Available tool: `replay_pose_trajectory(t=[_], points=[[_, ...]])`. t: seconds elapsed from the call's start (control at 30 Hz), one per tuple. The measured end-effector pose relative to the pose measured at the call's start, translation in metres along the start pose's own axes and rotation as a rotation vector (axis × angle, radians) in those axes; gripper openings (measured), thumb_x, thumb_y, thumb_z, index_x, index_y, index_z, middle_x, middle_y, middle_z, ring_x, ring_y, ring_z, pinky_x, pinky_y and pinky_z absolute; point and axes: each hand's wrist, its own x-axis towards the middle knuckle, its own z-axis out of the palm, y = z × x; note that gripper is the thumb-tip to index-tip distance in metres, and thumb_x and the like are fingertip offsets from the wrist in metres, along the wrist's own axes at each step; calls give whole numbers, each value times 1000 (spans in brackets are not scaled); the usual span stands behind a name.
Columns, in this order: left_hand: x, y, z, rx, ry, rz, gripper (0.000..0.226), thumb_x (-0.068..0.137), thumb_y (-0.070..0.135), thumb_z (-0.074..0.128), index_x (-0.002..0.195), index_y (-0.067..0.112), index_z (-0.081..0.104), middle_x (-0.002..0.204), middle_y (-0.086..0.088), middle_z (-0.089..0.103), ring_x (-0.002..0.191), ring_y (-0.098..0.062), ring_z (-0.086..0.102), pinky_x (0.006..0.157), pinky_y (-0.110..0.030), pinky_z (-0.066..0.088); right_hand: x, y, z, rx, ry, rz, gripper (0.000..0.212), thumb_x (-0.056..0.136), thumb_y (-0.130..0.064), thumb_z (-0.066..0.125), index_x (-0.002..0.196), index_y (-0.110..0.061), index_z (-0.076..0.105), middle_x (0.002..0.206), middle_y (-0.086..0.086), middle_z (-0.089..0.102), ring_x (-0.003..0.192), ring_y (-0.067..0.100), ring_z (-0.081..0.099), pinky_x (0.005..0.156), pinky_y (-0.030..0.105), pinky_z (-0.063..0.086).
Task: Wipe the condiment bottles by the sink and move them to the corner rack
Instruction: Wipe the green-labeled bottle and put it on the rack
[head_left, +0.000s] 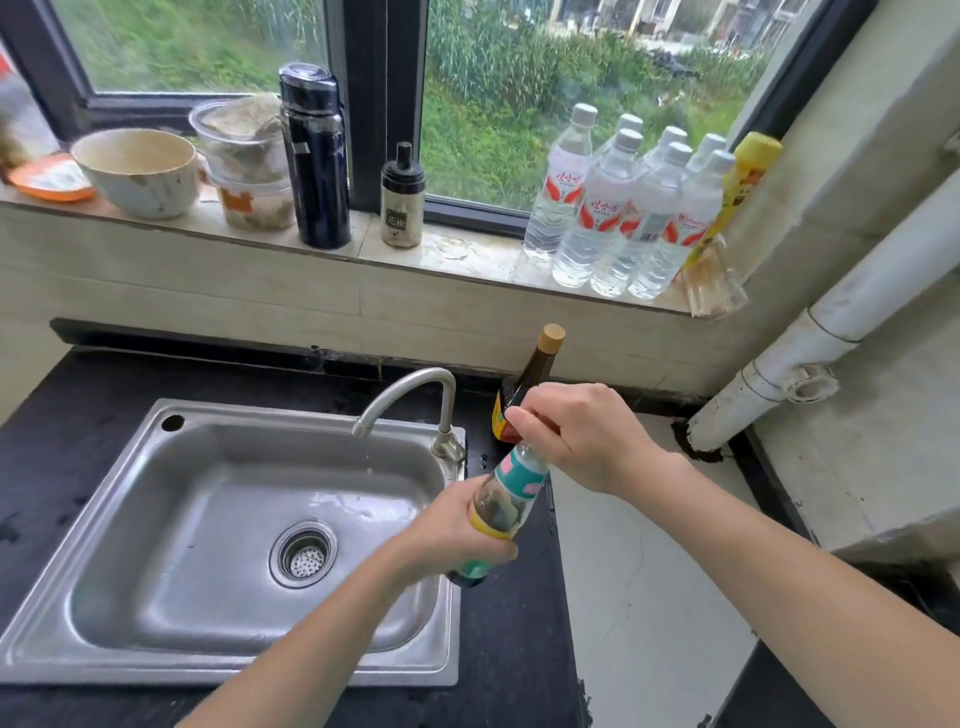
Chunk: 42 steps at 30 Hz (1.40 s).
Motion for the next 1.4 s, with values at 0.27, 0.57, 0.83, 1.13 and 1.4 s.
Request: replay_pose_trajectory(t=[0.27, 0.57, 0.83, 1.13, 1.4], points=[[4, -4, -2, 234, 292, 2, 31, 51, 27, 72, 74, 24, 52, 67, 7, 57, 61, -16, 53, 57, -32, 44, 7, -10, 12, -111, 50, 246, 41, 96, -32, 41, 59, -16, 46, 61, 5, 49, 58, 29, 46, 56, 33, 37], [6, -9, 0, 137, 262, -42, 30, 53, 24, 74, 76, 24, 54, 67, 6, 59, 61, -15, 54, 60, -30, 47, 22, -10, 6, -87, -112, 217, 48, 96, -45, 37, 64, -12, 52, 66, 5, 54, 63, 27, 51, 58, 34, 42], [4, -1, 0, 386, 410, -47, 32, 57, 29, 73, 80, 24, 51, 70, 7, 60, 64, -15, 56, 50, -29, 43, 20, -8, 18, -206, -84, 332, 39, 96, -34, 40, 72, -12, 61, 75, 7, 61, 71, 28, 60, 61, 34, 48], [3, -9, -6, 111, 235, -29, 29, 58, 18, 76, 78, 23, 56, 65, 9, 59, 60, -12, 55, 58, -26, 47, 19, -1, 17, -13, -14, 76, 43, 95, -41, 43, 65, -13, 55, 62, -1, 54, 55, 19, 52, 52, 30, 44], [5, -9, -7, 262, 370, -1, 29, 53, 23, 72, 75, 24, 53, 64, 8, 57, 60, -14, 52, 54, -26, 42, 18, -1, 27, -168, 27, 203, 45, 97, -33, 41, 64, -12, 61, 64, 5, 61, 58, 25, 57, 55, 34, 49]])
